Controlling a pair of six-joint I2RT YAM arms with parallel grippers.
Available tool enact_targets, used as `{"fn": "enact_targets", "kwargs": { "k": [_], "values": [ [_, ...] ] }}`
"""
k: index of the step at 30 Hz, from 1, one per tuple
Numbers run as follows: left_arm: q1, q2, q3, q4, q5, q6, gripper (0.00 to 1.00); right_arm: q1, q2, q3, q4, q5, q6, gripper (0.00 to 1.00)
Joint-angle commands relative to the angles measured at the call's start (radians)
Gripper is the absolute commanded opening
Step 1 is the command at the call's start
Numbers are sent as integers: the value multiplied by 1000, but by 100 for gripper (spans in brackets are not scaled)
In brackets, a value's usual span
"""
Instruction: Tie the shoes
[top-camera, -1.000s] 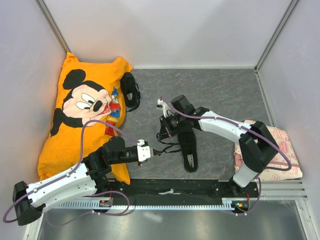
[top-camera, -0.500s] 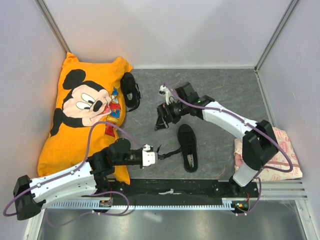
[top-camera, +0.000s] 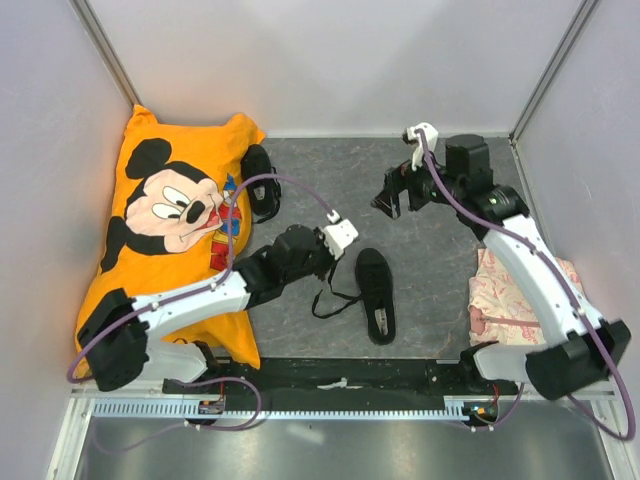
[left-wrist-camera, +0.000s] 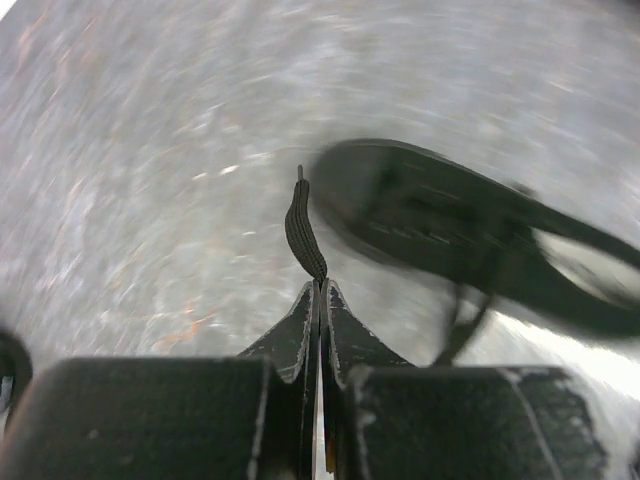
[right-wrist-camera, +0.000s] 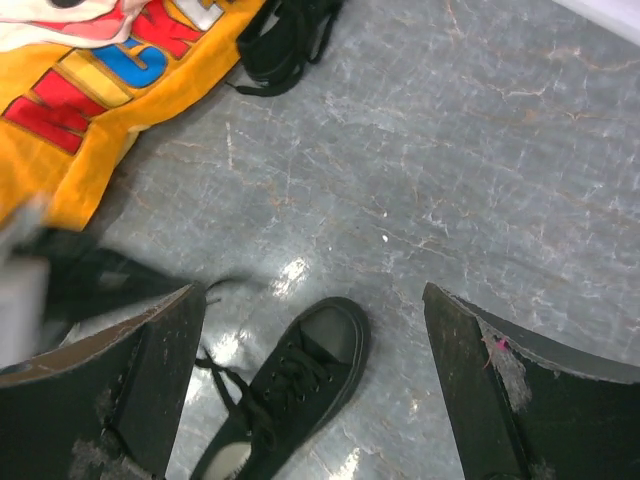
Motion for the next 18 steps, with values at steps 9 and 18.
{"fn": "enact_targets", "kwargs": {
  "k": [9,18],
  "values": [
    [203,385,288,-100,-33,-193,2,-17,-48,-136,-266,-125,-190,98],
    [230,499,380,-153,36,-220,25,-17,-48,-159,-349,-123,-240,98]
  ]
}}
